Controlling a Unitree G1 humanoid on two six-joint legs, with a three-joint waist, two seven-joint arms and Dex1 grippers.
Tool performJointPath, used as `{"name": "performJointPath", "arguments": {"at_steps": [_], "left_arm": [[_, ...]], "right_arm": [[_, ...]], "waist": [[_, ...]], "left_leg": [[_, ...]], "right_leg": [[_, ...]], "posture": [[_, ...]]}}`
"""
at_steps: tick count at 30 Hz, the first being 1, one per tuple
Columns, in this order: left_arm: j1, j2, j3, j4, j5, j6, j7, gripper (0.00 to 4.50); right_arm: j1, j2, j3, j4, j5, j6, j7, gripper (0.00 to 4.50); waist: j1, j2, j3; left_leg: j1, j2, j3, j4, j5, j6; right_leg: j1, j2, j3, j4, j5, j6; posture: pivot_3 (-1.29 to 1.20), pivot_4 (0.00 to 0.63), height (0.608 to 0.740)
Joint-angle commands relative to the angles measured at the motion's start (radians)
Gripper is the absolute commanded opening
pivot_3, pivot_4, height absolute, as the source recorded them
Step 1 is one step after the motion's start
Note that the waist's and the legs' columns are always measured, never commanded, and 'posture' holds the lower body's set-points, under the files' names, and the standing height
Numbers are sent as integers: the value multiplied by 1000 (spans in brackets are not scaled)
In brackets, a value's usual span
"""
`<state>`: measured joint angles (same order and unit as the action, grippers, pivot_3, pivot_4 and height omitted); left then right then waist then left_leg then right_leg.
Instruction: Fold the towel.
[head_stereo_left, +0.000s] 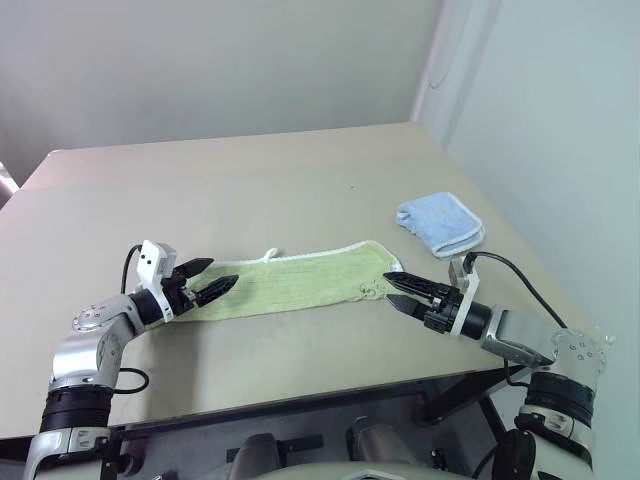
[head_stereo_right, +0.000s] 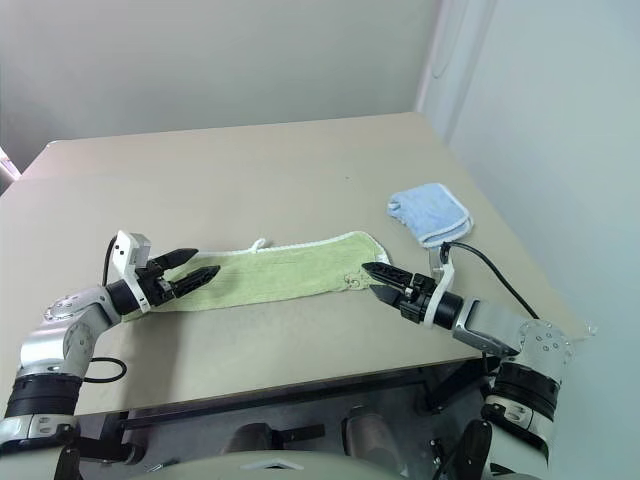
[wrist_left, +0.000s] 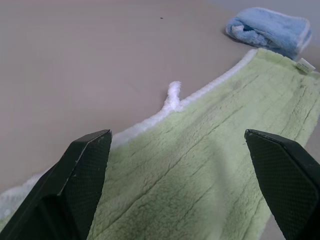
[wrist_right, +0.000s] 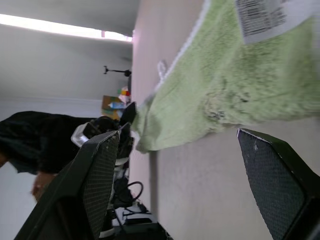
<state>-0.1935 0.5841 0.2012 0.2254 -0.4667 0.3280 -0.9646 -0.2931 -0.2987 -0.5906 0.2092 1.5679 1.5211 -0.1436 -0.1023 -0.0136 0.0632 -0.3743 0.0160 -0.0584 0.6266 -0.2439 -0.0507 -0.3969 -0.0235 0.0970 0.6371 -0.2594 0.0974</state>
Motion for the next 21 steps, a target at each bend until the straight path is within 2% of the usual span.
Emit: {"name": "performJointPath", "arguments": {"at_steps": [1, 13, 21], "left_arm": [[-26, 4, 1, -10, 2, -17, -8, 4500], [-16, 13, 4, -17, 13, -19, 1, 4500], [-14, 13, 10, -10, 11, -16, 1, 4500]], "right_arm": [[5, -25, 40, -16, 54, -41, -25, 3923], [-23, -91, 108, 76, -74, -163, 3, 3923], [-94, -73, 116, 118, -147, -218, 53, 3923]], "waist": [[1, 0, 0], [5, 0, 0], [5, -1, 0]], "left_leg": [[0, 0, 0, 0, 0, 0], [-1, 0, 0, -3, 0, 0], [0, 0, 0, 1, 0, 0]], "right_leg": [[0, 0, 0, -1, 0, 0], [2, 0, 0, -6, 1, 1], [4, 0, 1, -7, 1, 2]], "posture": [[0, 0, 740], [0, 0, 740], [0, 0, 740]]}}
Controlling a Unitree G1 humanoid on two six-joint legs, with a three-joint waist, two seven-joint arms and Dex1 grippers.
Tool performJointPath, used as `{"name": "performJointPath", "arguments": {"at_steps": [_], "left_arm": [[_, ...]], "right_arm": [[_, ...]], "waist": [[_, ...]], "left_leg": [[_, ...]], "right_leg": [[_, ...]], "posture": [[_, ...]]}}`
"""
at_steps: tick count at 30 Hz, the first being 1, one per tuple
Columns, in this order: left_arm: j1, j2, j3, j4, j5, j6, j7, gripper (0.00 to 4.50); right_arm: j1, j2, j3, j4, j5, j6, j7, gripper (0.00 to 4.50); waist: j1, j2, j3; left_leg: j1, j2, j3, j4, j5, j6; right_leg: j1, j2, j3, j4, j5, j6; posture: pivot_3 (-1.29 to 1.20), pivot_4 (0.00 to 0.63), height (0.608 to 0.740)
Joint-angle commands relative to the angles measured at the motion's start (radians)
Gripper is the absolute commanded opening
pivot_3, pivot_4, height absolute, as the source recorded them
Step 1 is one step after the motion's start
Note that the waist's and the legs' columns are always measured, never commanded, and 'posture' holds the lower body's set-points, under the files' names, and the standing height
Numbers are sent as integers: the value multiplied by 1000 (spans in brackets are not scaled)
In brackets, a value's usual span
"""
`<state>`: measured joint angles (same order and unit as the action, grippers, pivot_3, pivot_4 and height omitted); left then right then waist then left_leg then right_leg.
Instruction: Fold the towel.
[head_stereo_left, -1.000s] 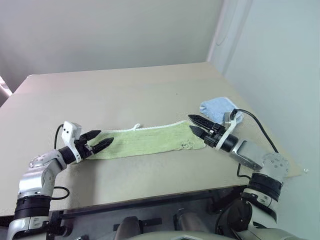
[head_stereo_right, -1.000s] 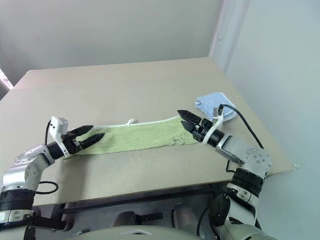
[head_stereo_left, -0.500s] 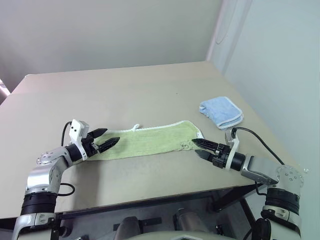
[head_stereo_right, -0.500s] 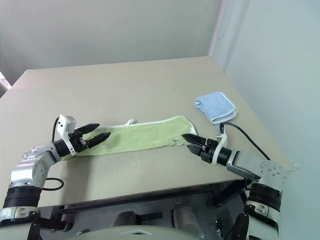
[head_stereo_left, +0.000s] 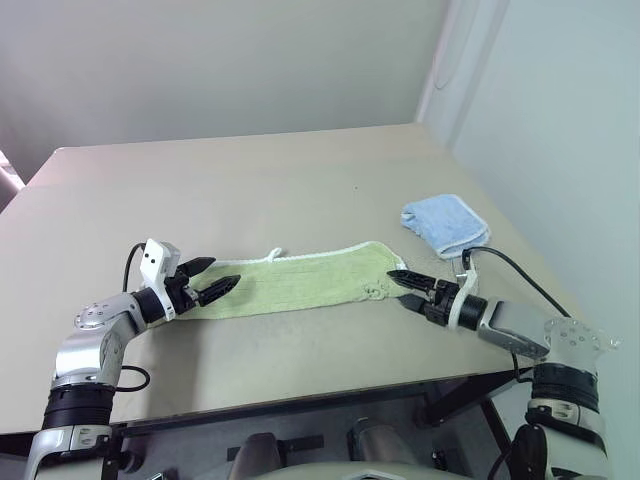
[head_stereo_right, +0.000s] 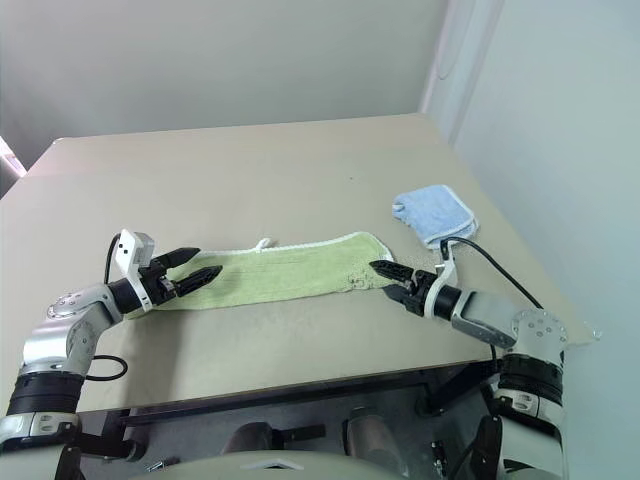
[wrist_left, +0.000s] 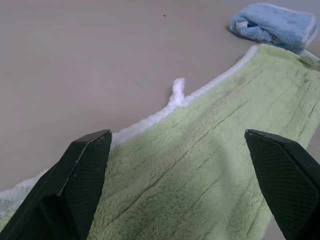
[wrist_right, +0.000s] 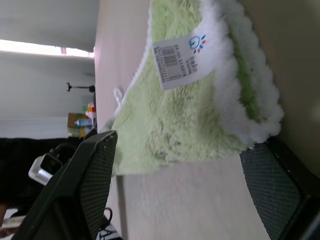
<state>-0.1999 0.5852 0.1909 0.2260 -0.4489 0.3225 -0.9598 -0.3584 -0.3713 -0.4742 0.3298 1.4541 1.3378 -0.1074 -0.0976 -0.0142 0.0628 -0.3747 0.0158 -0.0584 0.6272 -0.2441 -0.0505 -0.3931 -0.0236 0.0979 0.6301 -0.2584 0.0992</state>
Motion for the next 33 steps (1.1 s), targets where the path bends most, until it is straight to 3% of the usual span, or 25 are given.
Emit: {"name": "performJointPath", "arguments": {"at_steps": [1, 3, 6, 15, 23, 29, 33], "left_arm": [[-8, 12, 20, -10, -6, -10, -3, 4500], [-8, 14, 21, -11, -6, -8, -2, 4500], [-6, 18, 25, -7, -4, -11, -2, 4500], [-2, 27, 35, 3, 2, -18, 5, 4500], [-11, 30, 34, 25, 13, -30, 3, 4500], [-13, 32, 37, 42, 20, -41, 1, 4500], [-21, 34, 42, 54, 23, -44, 4, 4500]], "right_arm": [[-34, 5, 2, -3, -36, -33, 21, 3923], [-40, 16, 6, -7, -47, -33, 28, 3923], [-44, 39, 15, -16, -70, -41, 33, 3329], [-18, 53, -2, -38, -116, -73, 79, 26], [-10, -14, -56, 1, -138, -102, 145, 26], [3, -142, -22, 15, -282, -179, 331, 26], [-34, -173, -4, -77, -252, -106, 407, 26]], "waist": [[0, 0, 0], [0, 0, 0], [-2, 0, 0], [-2, -1, -1], [2, -1, 0], [14, 0, 0], [18, 0, 0]], "left_leg": [[0, 0, 0, 0, 0, 0], [0, 0, 0, 0, 0, 0], [0, 0, 0, -2, 0, 0], [0, 0, 0, -5, 0, 0], [-1, 0, 0, -4, 0, 0], [-3, -1, 0, -6, 0, 0], [-2, -1, 0, -6, 0, 0]], "right_leg": [[0, 0, 0, 0, 0, 0], [0, 0, 0, 0, 0, 0], [-1, 0, 0, 0, 0, 0], [-3, 2, 1, -1, 0, 0], [-2, 1, 1, -1, 0, 0], [-2, 0, 1, -5, 0, 1], [-3, 1, 2, -4, 0, 1]], "posture": [[0, 0, 740], [0, 0, 740], [0, 0, 740], [0, 0, 740], [0, 0, 740], [0, 0, 740], [0, 0, 740]]}}
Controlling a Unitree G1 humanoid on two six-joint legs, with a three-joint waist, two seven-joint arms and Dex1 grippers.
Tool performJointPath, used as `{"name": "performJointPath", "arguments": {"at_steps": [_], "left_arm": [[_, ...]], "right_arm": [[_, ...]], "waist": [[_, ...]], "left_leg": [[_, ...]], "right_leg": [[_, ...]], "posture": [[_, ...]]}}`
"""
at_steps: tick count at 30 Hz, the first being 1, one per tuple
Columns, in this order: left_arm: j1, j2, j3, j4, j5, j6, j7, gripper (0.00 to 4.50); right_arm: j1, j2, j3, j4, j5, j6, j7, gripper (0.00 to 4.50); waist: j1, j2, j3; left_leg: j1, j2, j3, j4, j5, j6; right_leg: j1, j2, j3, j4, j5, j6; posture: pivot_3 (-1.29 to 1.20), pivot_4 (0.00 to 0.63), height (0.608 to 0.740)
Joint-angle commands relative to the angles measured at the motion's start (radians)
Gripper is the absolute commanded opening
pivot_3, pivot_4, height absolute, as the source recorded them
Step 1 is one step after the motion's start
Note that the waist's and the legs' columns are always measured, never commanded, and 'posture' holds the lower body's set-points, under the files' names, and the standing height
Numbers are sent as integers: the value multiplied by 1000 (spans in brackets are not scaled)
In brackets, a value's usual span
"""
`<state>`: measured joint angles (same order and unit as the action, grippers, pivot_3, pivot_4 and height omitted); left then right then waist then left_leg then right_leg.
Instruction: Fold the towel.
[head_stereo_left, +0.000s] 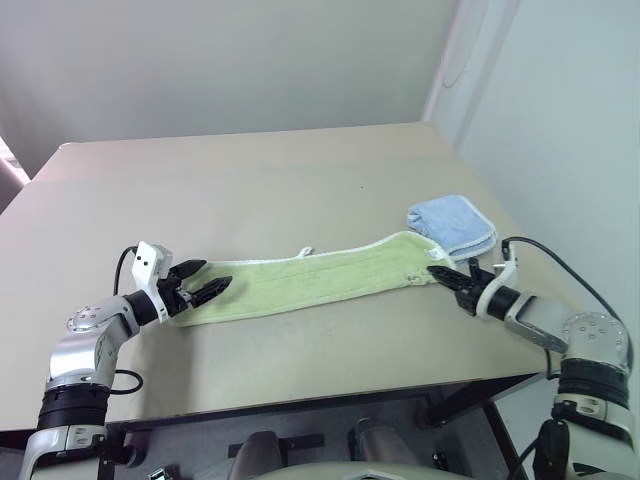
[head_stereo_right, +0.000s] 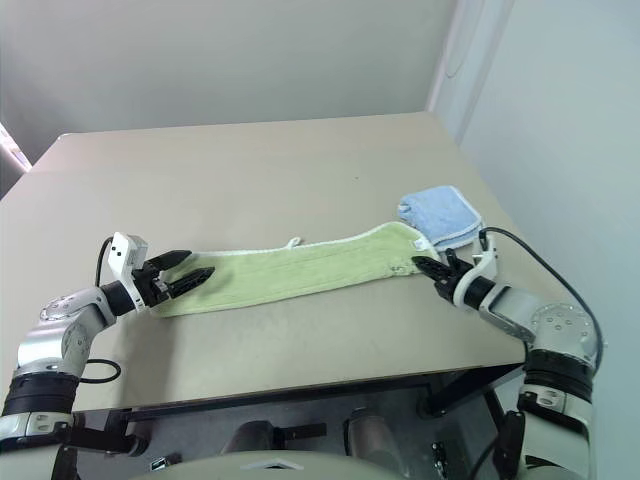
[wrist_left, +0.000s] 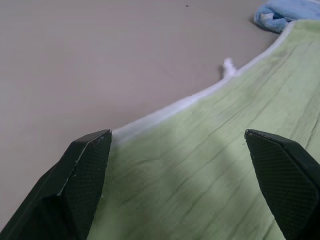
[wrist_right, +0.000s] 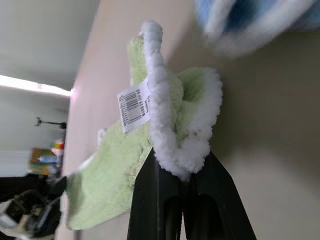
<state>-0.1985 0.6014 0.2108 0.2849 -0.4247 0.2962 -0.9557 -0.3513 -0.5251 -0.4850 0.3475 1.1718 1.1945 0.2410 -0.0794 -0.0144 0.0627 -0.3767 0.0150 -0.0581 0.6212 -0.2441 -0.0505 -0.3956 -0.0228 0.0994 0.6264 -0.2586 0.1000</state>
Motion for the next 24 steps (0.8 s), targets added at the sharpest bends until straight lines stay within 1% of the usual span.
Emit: {"name": "performJointPath", "arguments": {"at_steps": [1, 4, 6, 8, 9, 11, 13, 15, 18, 22, 24], "left_arm": [[-26, 19, 24, -1, -2, -18, 1, 4500], [-34, 23, 29, 9, -1, -20, 4, 4500], [-35, 25, 31, 14, 2, -26, 8, 4500], [-28, 28, 34, 6, 2, -28, 10, 4500], [-24, 29, 36, 0, -1, -26, 10, 4500], [-17, 31, 44, -8, -6, -23, 13, 4500], [-10, 33, 47, -10, -6, -24, 17, 4500], [-4, 34, 47, -14, -6, -26, 19, 4500], [5, 34, 53, -27, -12, -22, 26, 4500], [20, 33, 59, -40, -12, -24, 35, 4500], [33, 30, 63, -52, -13, -23, 40, 4500]], "right_arm": [[-51, -24, 14, -142, 49, 55, 80, 26], [-67, -37, 75, -280, 58, 92, 151, 26], [-59, -62, 150, -397, 27, 74, 242, 26], [-48, -91, 232, -495, -24, 28, 332, 26], [-48, -101, 266, -521, -49, 10, 364, 26], [-57, -124, 374, -565, -137, -42, 419, 26], [-76, -125, 460, -570, -207, -77, 450, 26], [-95, -111, 516, -554, -259, -111, 479, 26], [-145, -78, 599, -487, -358, -166, 501, 26], [-222, -20, 698, -376, -476, -182, 499, 26], [-238, -16, 794, -350, -570, -217, 513, 26]], "waist": [[0, 1, 1], [0, 2, 1], [2, 2, 1], [7, 1, 1], [8, 1, 1], [9, 1, 1], [9, 0, 1], [9, 0, 1], [7, 0, 1], [8, 0, 1], [9, 0, 1]], "left_leg": [[0, 0, 0, 0, 0, 0], [0, 1, 0, 0, 0, 0], [1, 2, -1, 0, 0, 0], [0, 2, -1, 0, 0, 0], [0, 2, -1, 0, 0, 0], [-1, 2, 0, 0, 0, 0], [-1, 2, 0, 0, 0, 0], [-1, 2, 0, 0, 0, 0], [-1, 2, 0, 0, 0, 0], [-1, 2, 0, 0, 0, 0], [-4, 2, 0, 0, 0, 0]], "right_leg": [[-1, 1, 0, 1, 0, 0], [-2, 3, 1, 3, 0, 0], [-2, 4, 1, 3, 0, -1], [-2, 3, 1, 3, 0, -1], [-2, 3, 1, 2, 0, -1], [-3, 3, 1, 2, 0, -1], [-3, 3, 1, 2, 0, -1], [-4, 3, 1, 2, 0, -1], [-4, 3, 1, 2, 0, -1], [-5, 3, 1, 3, 0, -2], [-7, 3, 1, 3, 1, -2]], "posture": [[0, 0, 740], [0, 0, 740], [0, 0, 740], [0, 0, 740], [0, 0, 740], [0, 0, 740], [0, 0, 740], [0, 0, 740], [0, 0, 740], [0, 0, 740], [0, 0, 740]]}}
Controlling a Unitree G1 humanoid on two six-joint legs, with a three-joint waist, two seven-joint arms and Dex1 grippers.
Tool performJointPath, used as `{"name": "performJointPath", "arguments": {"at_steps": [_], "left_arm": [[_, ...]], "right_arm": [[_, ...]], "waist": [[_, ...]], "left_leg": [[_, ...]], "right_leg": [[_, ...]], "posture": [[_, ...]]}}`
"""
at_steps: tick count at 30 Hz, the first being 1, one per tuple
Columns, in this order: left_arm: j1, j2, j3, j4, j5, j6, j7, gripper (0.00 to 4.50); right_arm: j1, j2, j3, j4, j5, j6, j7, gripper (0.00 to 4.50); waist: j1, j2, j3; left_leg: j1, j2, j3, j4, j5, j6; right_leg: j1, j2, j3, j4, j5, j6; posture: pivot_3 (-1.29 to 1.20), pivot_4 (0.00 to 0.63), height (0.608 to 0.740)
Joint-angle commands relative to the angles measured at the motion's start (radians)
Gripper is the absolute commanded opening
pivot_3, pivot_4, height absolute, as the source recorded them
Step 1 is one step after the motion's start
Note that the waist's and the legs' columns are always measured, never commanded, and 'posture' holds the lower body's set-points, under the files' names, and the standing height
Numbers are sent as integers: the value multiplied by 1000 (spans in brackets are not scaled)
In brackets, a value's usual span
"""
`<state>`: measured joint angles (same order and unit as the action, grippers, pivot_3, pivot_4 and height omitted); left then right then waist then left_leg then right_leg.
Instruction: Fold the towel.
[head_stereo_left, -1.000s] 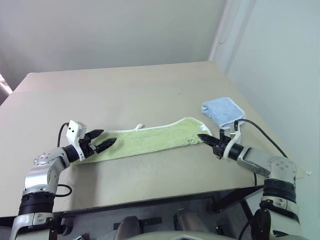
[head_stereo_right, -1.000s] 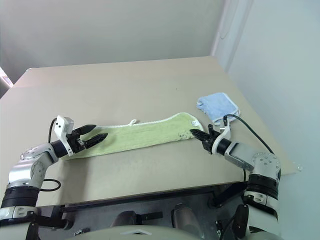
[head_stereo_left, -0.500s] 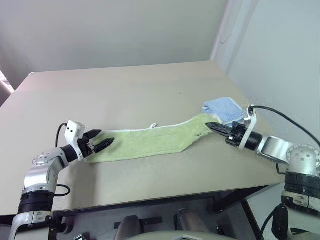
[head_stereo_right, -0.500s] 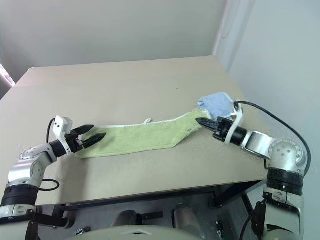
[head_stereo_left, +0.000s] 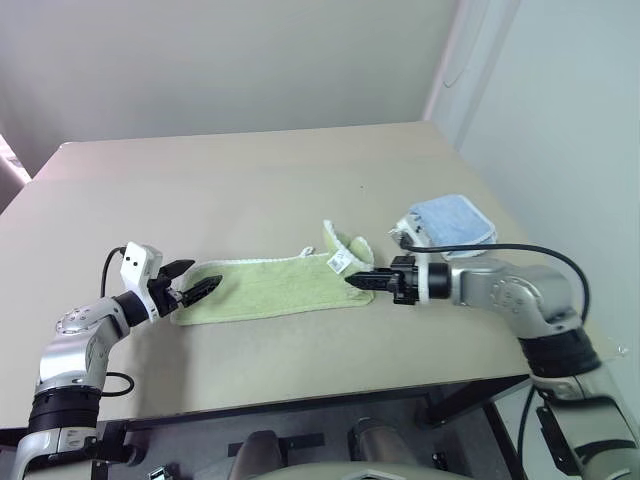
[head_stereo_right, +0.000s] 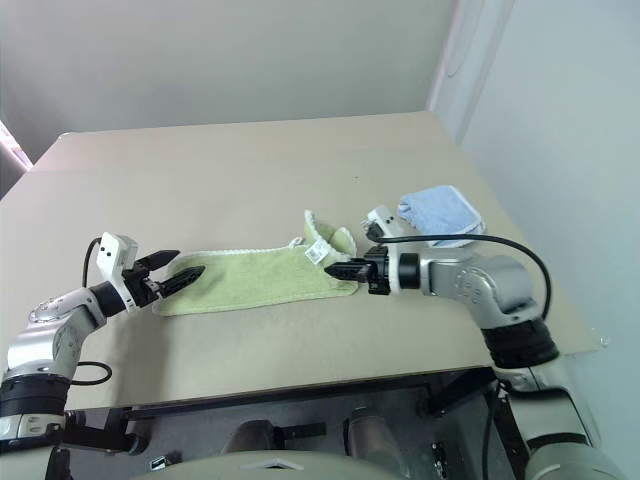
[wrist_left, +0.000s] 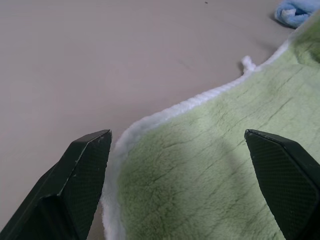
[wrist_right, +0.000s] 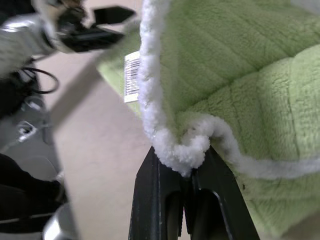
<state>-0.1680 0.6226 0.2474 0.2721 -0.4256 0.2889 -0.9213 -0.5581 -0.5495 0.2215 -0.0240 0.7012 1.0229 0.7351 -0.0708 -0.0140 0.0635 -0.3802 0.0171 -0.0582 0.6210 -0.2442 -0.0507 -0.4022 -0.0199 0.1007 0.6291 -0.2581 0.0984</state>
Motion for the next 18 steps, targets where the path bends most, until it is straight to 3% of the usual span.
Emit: {"name": "performJointPath", "arguments": {"at_steps": [1, 4, 11, 18], "left_arm": [[6, 7, 28, -44, -13, -15, 8, 4500], [17, 4, 29, -56, -13, -14, 14, 4500], [28, 7, 36, -62, -15, -13, 18, 4500], [27, 7, 37, -58, -13, -15, 20, 4500]], "right_arm": [[-36, 11, 132, 36, -144, -61, 24, 26], [-50, 70, 166, 90, -197, -74, 18, 26], [-117, 220, 67, 127, -159, 9, -2, 26], [-152, 273, 58, 175, -198, 61, -36, 26]], "waist": [[1, 0, 0], [1, 0, 0], [-1, 0, 0], [-1, -1, -1]], "left_leg": [[-2, 0, 0, 0, 0, 0], [-7, 0, 0, 1, 0, 0], [-8, 1, -2, 5, 0, 0], [-8, 1, -2, 7, 0, 0]], "right_leg": [[-2, 0, 0, 0, 0, 0], [-6, 0, 0, 1, 2, -2], [-6, 2, 0, 3, 3, -3], [-5, 2, 0, 4, 4, -3]], "posture": [[0, 0, 740], [0, 0, 740], [0, 0, 740], [0, 0, 740]]}}
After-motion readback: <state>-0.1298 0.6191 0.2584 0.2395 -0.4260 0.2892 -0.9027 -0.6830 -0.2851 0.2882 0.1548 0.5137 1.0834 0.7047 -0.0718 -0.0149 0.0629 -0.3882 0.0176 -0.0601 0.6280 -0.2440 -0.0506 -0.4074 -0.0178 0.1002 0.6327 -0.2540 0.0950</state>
